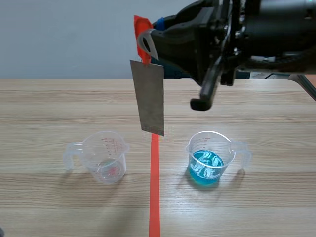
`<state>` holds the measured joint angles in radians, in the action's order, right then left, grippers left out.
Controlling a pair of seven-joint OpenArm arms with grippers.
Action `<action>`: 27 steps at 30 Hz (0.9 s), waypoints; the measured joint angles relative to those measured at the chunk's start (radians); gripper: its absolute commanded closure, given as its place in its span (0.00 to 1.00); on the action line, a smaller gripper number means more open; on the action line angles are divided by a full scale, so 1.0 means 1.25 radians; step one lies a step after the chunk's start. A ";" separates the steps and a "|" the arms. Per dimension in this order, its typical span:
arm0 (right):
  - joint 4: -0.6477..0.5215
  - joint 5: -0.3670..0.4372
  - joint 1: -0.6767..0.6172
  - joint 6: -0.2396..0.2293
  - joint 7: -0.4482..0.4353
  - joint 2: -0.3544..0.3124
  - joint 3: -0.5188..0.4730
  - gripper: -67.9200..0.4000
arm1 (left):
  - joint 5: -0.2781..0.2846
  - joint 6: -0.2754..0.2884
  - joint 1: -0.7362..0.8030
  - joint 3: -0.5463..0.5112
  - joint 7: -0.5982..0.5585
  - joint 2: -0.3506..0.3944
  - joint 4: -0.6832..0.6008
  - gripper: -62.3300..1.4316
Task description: Do the redox reaction experiment
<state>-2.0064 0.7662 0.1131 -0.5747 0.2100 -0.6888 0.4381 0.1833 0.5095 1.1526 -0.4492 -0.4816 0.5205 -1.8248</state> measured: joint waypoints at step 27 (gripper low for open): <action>0.010 0.076 -0.251 -0.115 -0.171 -0.295 -0.288 0.98 | 0.000 0.000 0.000 0.000 0.000 0.000 0.000 0.00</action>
<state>-1.9938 0.8616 -0.2001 -0.7189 -0.0032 -1.0573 0.0784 0.1833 0.5095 1.1526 -0.4492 -0.4816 0.5205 -1.8248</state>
